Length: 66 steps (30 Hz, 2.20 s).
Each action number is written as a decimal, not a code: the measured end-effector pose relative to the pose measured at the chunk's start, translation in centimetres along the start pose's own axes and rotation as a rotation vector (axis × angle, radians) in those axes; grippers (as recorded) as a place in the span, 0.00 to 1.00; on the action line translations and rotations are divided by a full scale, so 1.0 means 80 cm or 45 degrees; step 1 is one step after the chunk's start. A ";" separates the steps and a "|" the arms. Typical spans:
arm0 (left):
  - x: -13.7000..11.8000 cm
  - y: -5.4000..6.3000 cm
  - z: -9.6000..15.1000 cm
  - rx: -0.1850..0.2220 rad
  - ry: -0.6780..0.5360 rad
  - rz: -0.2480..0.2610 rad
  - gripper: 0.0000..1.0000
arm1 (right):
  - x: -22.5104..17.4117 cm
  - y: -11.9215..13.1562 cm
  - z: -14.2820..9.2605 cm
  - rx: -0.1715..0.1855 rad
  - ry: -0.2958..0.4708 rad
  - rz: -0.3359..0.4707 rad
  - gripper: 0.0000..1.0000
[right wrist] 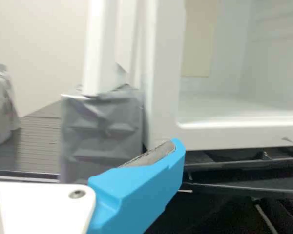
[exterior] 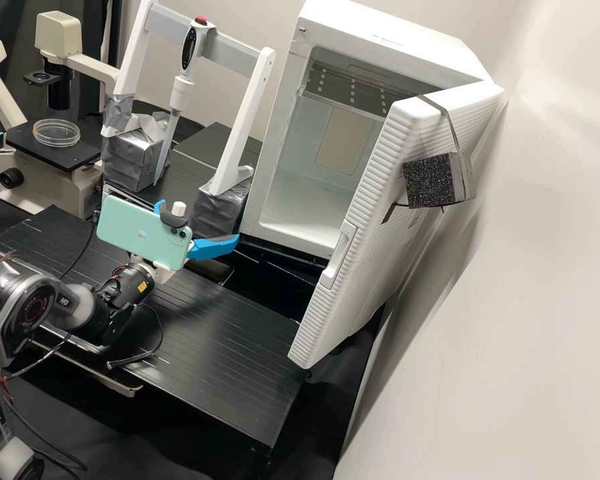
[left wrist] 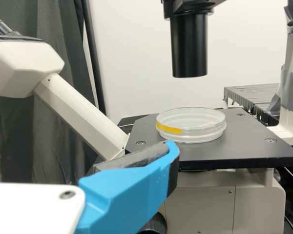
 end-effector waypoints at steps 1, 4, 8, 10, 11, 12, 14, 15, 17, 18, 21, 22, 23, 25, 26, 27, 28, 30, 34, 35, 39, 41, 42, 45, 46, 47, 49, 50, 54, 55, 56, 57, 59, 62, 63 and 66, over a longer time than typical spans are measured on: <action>0.000 0.000 0.000 0.000 0.000 0.000 1.00 | -0.004 -0.001 -0.004 0.002 0.023 0.002 1.00; 0.000 0.000 0.000 0.000 0.000 0.000 1.00 | -0.014 -0.008 -0.014 0.002 0.085 -0.005 1.00; 0.000 0.000 0.000 0.000 0.000 0.000 1.00 | -0.021 -0.021 -0.027 -0.023 0.153 -0.038 1.00; 0.000 0.000 0.000 0.000 0.000 0.000 1.00 | -0.023 -0.024 -0.029 -0.037 0.164 -0.051 1.00; 0.000 0.000 0.000 0.000 0.000 0.000 1.00 | -0.024 -0.026 -0.030 -0.042 0.169 -0.060 1.00; 0.000 0.000 0.000 0.000 0.000 0.000 1.00 | -0.024 -0.027 -0.031 -0.041 0.173 -0.063 1.00; 0.000 0.000 0.000 0.000 0.000 0.000 1.00 | -0.025 -0.028 -0.032 -0.040 0.179 -0.066 1.00; 0.000 0.000 0.000 0.000 0.000 0.000 1.00 | -0.025 -0.029 -0.032 -0.040 0.177 -0.072 1.00; 0.000 0.000 0.000 0.000 0.000 0.000 1.00 | -0.025 -0.030 -0.031 -0.042 0.176 -0.073 1.00; 0.000 0.000 0.000 0.000 0.000 0.000 1.00 | -0.025 -0.030 -0.031 -0.042 0.176 -0.073 1.00; 0.000 0.000 0.000 0.000 0.000 0.000 1.00 | -0.025 -0.029 -0.032 -0.042 0.183 -0.065 1.00; 0.000 0.000 0.000 0.000 0.000 0.000 1.00 | -0.025 -0.029 -0.032 -0.042 0.183 -0.066 1.00; 0.000 0.000 0.000 0.000 0.000 0.000 1.00 | -0.025 -0.029 -0.032 -0.042 0.184 -0.064 1.00; 0.000 0.000 0.000 0.000 0.000 0.000 1.00 | -0.025 -0.029 -0.032 -0.040 0.184 -0.064 1.00; 0.000 0.000 0.000 0.000 0.000 0.000 1.00 | -0.025 -0.029 -0.032 -0.040 0.184 -0.064 1.00; 0.000 0.000 0.000 0.000 0.000 0.000 1.00 | -0.025 -0.029 -0.032 -0.040 0.184 -0.064 1.00; 0.000 0.000 0.000 0.000 0.000 0.000 1.00 | -0.025 -0.029 -0.032 -0.040 0.184 -0.064 1.00; 0.000 0.000 0.000 0.000 0.000 0.000 1.00 | -0.025 -0.029 -0.032 -0.040 0.184 -0.064 1.00; 0.000 0.000 0.000 0.000 0.000 0.000 1.00 | -0.025 -0.029 -0.032 -0.040 0.184 -0.064 1.00; 0.000 0.000 0.000 0.000 0.000 0.000 1.00 | -0.025 -0.029 -0.032 -0.040 0.184 -0.064 1.00; 0.000 0.000 0.000 0.000 0.000 0.000 1.00 | -0.025 -0.029 -0.032 -0.040 0.184 -0.064 1.00; 0.000 0.000 0.000 0.000 0.000 0.000 1.00 | -0.025 -0.029 -0.032 -0.040 0.183 -0.065 1.00; 0.000 0.000 0.000 0.000 0.000 0.000 1.00 | -0.026 -0.029 -0.032 -0.040 0.184 -0.064 1.00; 0.000 0.000 0.000 0.000 0.000 0.000 1.00 | -0.026 -0.029 -0.032 -0.040 0.188 -0.059 1.00; 0.000 0.000 0.000 0.000 0.000 0.000 1.00 | -0.026 -0.029 -0.032 -0.040 0.188 -0.059 1.00; 0.000 0.000 0.000 0.000 0.000 0.000 1.00 | -0.026 -0.029 -0.032 -0.040 0.188 -0.059 1.00; 0.000 0.000 0.000 0.000 0.000 0.000 1.00 | -0.028 -0.030 -0.031 -0.040 0.186 -0.061 1.00; 0.000 0.000 0.000 0.000 0.000 0.000 1.00 | -0.028 -0.030 -0.031 -0.041 0.185 -0.062 1.00; 0.000 0.000 0.000 0.000 0.000 0.000 1.00 | -0.029 -0.030 -0.030 -0.041 0.183 -0.064 1.00; 0.000 0.000 0.000 0.000 0.000 0.000 1.00 | -0.029 -0.030 -0.030 -0.041 0.183 -0.064 1.00; 0.000 0.000 0.000 0.000 0.000 0.000 1.00 | -0.029 -0.030 -0.030 -0.041 0.183 -0.064 1.00; 0.000 0.000 0.000 0.000 0.000 0.000 1.00 | -0.029 -0.030 -0.030 -0.041 0.183 -0.064 1.00; 0.000 0.000 0.000 0.000 0.000 0.000 1.00 | -0.029 -0.030 -0.030 -0.042 0.183 -0.064 1.00; 0.000 0.000 0.000 0.000 0.000 0.000 1.00 | -0.029 -0.030 -0.030 -0.047 0.184 -0.063 1.00; 0.000 0.000 0.000 0.000 0.000 0.000 1.00 | -0.029 -0.030 -0.030 -0.047 0.184 -0.063 1.00; 0.000 0.000 0.000 0.000 0.000 0.000 1.00 | -0.029 -0.030 -0.030 -0.047 0.184 -0.063 1.00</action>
